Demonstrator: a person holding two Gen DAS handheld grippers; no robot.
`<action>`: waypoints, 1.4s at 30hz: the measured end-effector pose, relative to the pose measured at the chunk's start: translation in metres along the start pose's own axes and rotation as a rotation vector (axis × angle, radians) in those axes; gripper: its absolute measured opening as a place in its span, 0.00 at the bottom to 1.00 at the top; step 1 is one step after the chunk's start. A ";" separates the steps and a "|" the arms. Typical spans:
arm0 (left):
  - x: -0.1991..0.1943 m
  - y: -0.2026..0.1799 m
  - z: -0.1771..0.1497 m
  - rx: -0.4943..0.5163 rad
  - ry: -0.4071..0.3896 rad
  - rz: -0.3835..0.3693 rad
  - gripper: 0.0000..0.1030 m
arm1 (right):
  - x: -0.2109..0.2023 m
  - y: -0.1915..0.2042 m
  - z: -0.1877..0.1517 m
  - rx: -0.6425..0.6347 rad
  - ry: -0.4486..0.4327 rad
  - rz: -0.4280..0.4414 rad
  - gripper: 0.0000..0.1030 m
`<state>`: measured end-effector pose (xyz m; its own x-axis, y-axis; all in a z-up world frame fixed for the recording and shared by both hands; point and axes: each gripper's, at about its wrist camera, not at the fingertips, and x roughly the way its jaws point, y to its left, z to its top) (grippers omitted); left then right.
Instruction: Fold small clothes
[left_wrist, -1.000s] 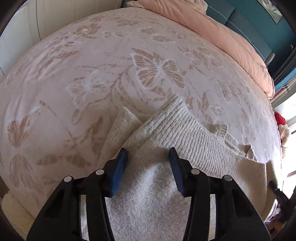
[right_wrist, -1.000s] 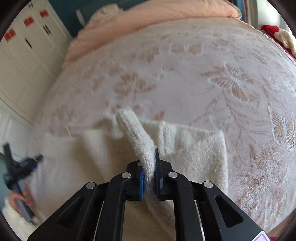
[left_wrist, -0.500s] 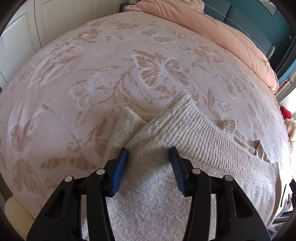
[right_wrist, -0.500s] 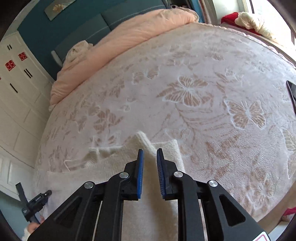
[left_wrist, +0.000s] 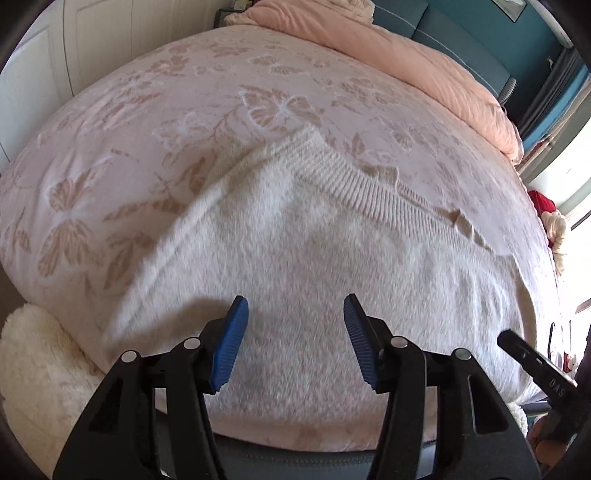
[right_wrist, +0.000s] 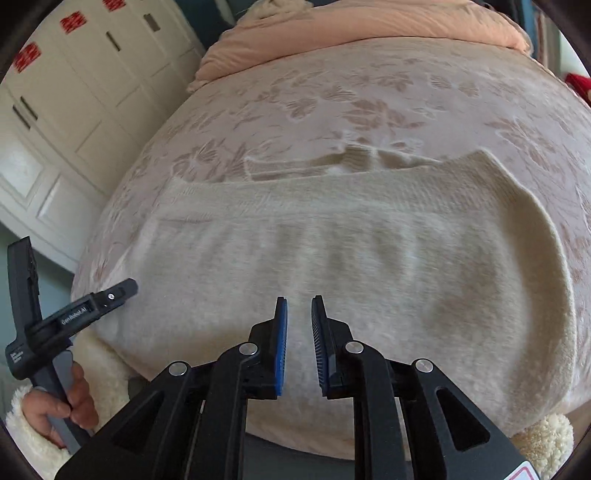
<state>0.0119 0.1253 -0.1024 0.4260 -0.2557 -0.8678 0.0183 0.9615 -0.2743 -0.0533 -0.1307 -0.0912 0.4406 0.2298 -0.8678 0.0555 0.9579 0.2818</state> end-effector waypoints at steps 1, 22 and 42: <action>0.005 0.004 -0.006 -0.011 0.015 0.005 0.50 | 0.021 0.006 -0.002 -0.024 0.062 -0.012 0.16; -0.021 0.042 -0.029 -0.076 -0.045 -0.096 0.50 | 0.083 0.088 0.042 -0.139 0.149 -0.097 0.16; -0.005 0.058 -0.028 -0.230 -0.050 -0.061 0.84 | -0.005 0.037 -0.006 0.044 -0.019 -0.045 0.15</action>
<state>-0.0142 0.1791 -0.1255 0.4750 -0.3018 -0.8266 -0.1586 0.8946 -0.4178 -0.0592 -0.0957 -0.0792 0.4538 0.1829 -0.8721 0.1149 0.9585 0.2608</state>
